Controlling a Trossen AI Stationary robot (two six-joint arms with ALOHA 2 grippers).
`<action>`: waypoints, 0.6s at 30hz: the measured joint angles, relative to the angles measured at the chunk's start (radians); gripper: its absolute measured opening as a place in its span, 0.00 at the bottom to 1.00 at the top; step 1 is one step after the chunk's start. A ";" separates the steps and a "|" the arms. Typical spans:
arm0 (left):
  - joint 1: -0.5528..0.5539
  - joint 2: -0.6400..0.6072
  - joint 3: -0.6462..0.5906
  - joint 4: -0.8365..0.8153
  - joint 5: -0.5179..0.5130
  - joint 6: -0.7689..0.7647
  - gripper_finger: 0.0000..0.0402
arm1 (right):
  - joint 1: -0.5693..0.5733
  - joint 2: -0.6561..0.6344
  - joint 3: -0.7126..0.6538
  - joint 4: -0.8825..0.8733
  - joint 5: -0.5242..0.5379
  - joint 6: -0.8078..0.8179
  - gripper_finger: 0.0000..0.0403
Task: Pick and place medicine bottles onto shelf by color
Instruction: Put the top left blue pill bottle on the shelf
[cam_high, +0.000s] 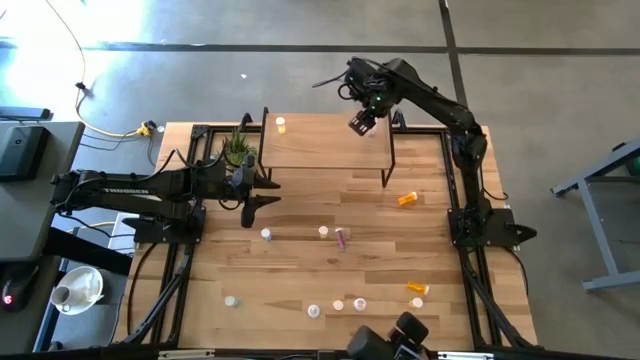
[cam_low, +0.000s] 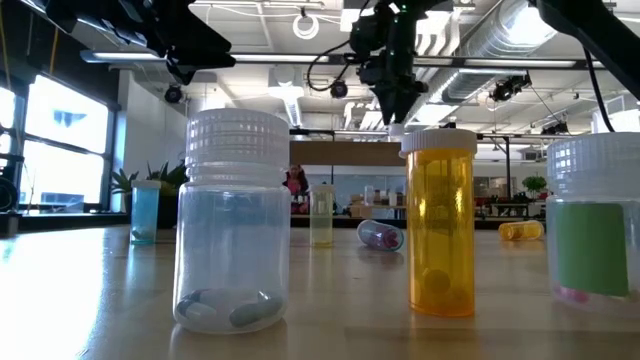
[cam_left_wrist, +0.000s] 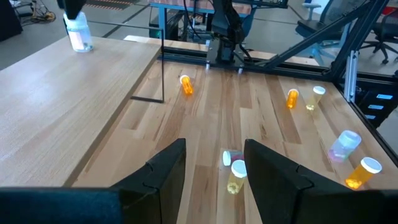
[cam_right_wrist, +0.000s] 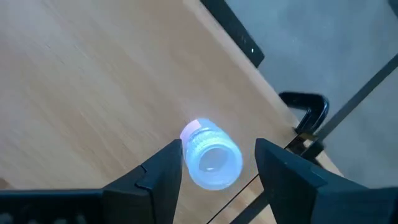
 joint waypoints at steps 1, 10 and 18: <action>0.000 0.000 0.000 0.000 0.000 0.000 0.38 | 0.000 -0.001 0.016 -0.003 -0.001 0.000 0.48; 0.000 0.000 0.000 0.000 0.000 0.000 0.38 | 0.031 -0.046 0.085 -0.059 -0.022 -0.016 0.48; 0.000 0.000 0.000 -0.040 0.000 -0.001 0.38 | 0.100 -0.143 0.074 -0.065 -0.021 -0.026 0.48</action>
